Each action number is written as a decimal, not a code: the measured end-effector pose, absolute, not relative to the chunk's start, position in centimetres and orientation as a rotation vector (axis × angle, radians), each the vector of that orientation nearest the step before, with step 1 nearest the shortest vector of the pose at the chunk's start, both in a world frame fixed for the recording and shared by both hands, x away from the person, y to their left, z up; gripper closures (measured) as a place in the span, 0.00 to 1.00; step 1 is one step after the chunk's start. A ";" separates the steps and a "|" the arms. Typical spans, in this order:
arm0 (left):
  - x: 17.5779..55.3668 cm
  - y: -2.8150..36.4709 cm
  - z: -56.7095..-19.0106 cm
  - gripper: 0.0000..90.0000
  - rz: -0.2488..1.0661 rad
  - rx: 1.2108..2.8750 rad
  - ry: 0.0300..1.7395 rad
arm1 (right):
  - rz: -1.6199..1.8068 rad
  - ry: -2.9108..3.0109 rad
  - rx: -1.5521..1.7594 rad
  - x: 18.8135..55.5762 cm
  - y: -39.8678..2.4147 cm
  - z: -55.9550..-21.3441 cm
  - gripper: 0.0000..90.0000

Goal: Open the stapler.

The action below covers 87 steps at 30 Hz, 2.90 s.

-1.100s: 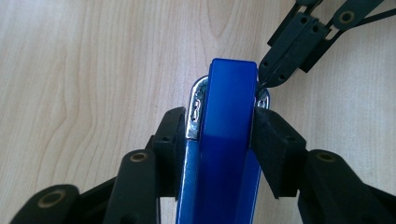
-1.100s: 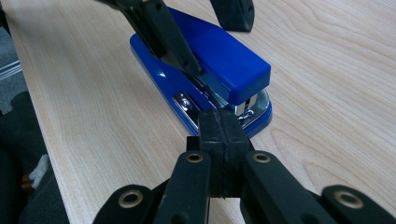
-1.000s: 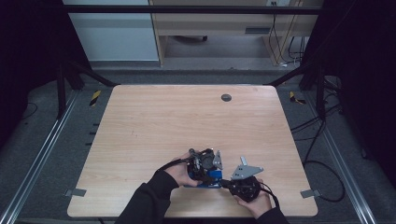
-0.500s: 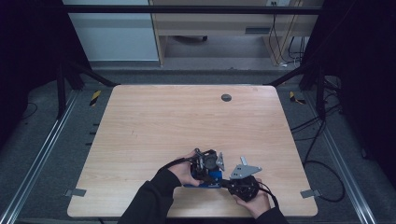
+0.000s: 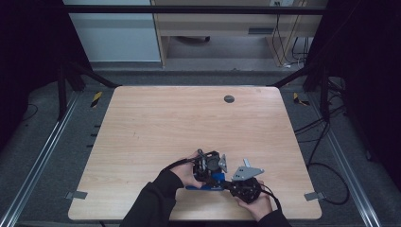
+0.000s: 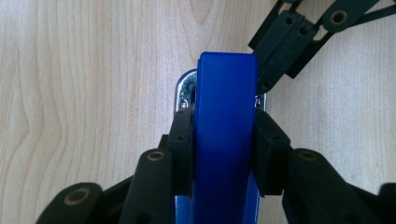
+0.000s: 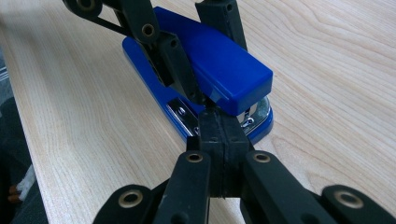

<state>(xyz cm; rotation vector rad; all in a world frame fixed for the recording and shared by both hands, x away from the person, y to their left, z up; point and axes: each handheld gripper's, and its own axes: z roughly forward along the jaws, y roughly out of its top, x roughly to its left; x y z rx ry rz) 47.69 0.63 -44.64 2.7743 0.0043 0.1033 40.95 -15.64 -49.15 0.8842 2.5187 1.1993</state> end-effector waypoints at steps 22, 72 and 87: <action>47.7 0.5 -44.4 0.73 0.103 2.791 -0.033 | 1.188 2.515 0.932 40.9 -15.3 -49.1 1.00; 47.9 1.0 -44.4 0.73 0.062 2.757 -0.031 | 1.165 2.527 0.927 40.9 -15.1 -49.0 1.00; 47.9 1.4 -44.6 0.74 0.061 2.716 -0.016 | 1.177 2.528 0.929 40.9 -15.1 -49.0 1.00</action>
